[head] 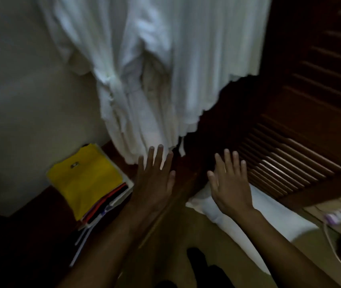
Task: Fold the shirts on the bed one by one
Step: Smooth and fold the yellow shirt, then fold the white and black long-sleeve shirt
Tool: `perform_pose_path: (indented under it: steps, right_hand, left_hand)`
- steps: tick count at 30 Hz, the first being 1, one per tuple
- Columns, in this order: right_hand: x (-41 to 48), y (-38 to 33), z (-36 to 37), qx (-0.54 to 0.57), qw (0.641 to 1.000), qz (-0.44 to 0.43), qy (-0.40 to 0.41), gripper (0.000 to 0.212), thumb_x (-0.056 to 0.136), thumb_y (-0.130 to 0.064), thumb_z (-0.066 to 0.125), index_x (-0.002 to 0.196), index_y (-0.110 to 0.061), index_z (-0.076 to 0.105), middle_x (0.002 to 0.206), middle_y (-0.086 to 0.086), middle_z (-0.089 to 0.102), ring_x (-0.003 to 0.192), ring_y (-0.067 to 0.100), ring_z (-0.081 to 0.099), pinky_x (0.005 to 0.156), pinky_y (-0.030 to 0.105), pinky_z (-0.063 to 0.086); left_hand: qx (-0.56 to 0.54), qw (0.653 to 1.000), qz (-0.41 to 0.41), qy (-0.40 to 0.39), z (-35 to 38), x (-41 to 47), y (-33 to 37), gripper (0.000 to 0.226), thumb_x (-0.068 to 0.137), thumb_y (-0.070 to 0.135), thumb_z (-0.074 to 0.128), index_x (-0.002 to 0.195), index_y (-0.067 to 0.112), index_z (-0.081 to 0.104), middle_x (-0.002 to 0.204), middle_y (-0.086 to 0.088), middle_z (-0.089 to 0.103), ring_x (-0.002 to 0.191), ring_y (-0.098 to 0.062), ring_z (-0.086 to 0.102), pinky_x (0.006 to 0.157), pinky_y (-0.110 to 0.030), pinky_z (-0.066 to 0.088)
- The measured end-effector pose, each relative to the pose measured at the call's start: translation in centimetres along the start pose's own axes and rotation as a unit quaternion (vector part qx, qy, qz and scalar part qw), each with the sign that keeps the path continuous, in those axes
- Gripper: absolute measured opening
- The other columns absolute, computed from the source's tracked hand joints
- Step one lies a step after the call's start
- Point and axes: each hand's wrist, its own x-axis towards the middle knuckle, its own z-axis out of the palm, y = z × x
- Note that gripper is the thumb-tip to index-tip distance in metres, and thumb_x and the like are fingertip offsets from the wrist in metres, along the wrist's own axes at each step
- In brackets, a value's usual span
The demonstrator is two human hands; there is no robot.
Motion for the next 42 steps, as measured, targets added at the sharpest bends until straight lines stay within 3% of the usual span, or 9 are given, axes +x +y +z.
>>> perform_pose_path:
  steps: [6,9,12,17,20,24,30,36,42]
  right_hand:
    - [-11.9,6.0,-7.2,-0.024,0.978,0.202,0.054,0.068,0.107,-0.052,0.016,0.165,-0.016,0.018,0.172,0.011,0.004,0.16,0.029,-0.005,0.129,0.047,-0.003]
    - [-19.3,8.4,-8.8,-0.027,0.942,0.318,0.107,0.067,0.106,-0.051,0.022,0.161,-0.016,0.033,0.17,0.013,0.02,0.158,0.034,0.014,0.128,0.051,0.009]
    - [-26.8,10.0,-10.4,-0.024,0.9,0.421,0.111,0.071,0.106,-0.055,0.012,0.162,-0.017,0.033,0.169,0.013,0.021,0.158,0.035,0.017,0.129,0.051,0.01]
    - [-43.5,11.4,-12.3,-0.055,0.798,0.577,0.166,0.07,0.107,-0.053,0.01,0.161,-0.016,0.033,0.171,0.013,0.018,0.159,0.034,0.008,0.128,0.053,0.01]
    - [-53.3,10.9,-12.4,-0.066,0.719,0.668,0.179,0.073,0.106,-0.054,0.002,0.162,-0.017,0.03,0.171,0.013,0.015,0.159,0.033,0.006,0.129,0.051,0.006]
    - [-66.2,9.3,-12.0,-0.091,0.62,0.754,0.195,0.065,0.108,-0.052,0.018,0.16,-0.015,0.036,0.17,0.013,0.021,0.158,0.034,0.013,0.124,0.051,0.01]
    - [-83.2,5.5,-12.6,-0.112,0.49,0.837,0.215,0.068,0.108,-0.053,0.015,0.163,-0.017,0.027,0.172,0.011,0.01,0.16,0.031,-0.001,0.126,0.048,-0.001]
    - [-97.1,0.4,-13.4,-0.127,0.365,0.896,0.218,0.066,0.107,-0.053,0.021,0.161,-0.016,0.035,0.17,0.013,0.019,0.159,0.032,0.009,0.126,0.049,0.003]
    - [-109.5,-3.1,-13.4,-0.132,0.274,0.927,0.222,0.07,0.106,-0.054,0.016,0.162,-0.015,0.031,0.172,0.014,0.014,0.16,0.033,0.003,0.128,0.054,0.009]
  left_hand:
    - [0.016,0.973,0.23,-0.018,-3.4,1.7,12.6,0.065,0.107,0.049,0.016,0.166,0.02,0.021,0.173,-0.015,0.015,0.159,-0.037,0.012,0.126,-0.061,0.018]
    - [0.016,0.942,0.333,-0.039,-3.4,-0.2,20.3,0.068,0.105,0.054,0.006,0.167,0.025,0.009,0.174,-0.011,0.001,0.161,-0.035,0.001,0.128,-0.06,0.01]
    - [0.007,0.901,0.432,-0.045,-2.6,-3.5,27.5,0.066,0.107,0.053,0.015,0.165,0.023,0.024,0.172,-0.014,0.014,0.159,-0.038,0.015,0.125,-0.062,0.018]
    - [-0.019,0.779,0.624,-0.061,-1.8,-13.7,41.1,0.062,0.106,0.046,0.026,0.157,0.017,0.043,0.165,-0.018,0.035,0.152,-0.041,0.034,0.119,-0.064,0.031]
    - [-0.039,0.708,0.7,-0.087,-1.6,-21.4,48.3,0.064,0.105,0.046,0.022,0.161,0.019,0.038,0.169,-0.016,0.029,0.155,-0.039,0.027,0.119,-0.065,0.029]
    - [-0.094,0.588,0.798,-0.094,0.0,-32.9,56.4,0.057,0.11,0.042,0.03,0.161,0.016,0.037,0.17,-0.017,0.022,0.159,-0.038,0.017,0.122,-0.067,0.023]
    - [-0.104,0.45,0.88,-0.11,-0.4,-52.9,65.1,0.061,0.107,0.047,0.027,0.159,0.018,0.038,0.168,-0.018,0.03,0.155,-0.04,0.029,0.118,-0.066,0.034]
    - [-0.114,0.338,0.925,-0.131,-1.2,-70.5,69.5,0.062,0.107,0.047,0.025,0.161,0.019,0.036,0.17,-0.016,0.024,0.157,-0.037,0.023,0.12,-0.064,0.03]
    - [-0.11,0.246,0.952,-0.146,-1.1,-85.9,73.0,0.062,0.105,0.046,0.027,0.161,0.019,0.035,0.169,-0.017,0.027,0.156,-0.038,0.026,0.121,-0.065,0.028]
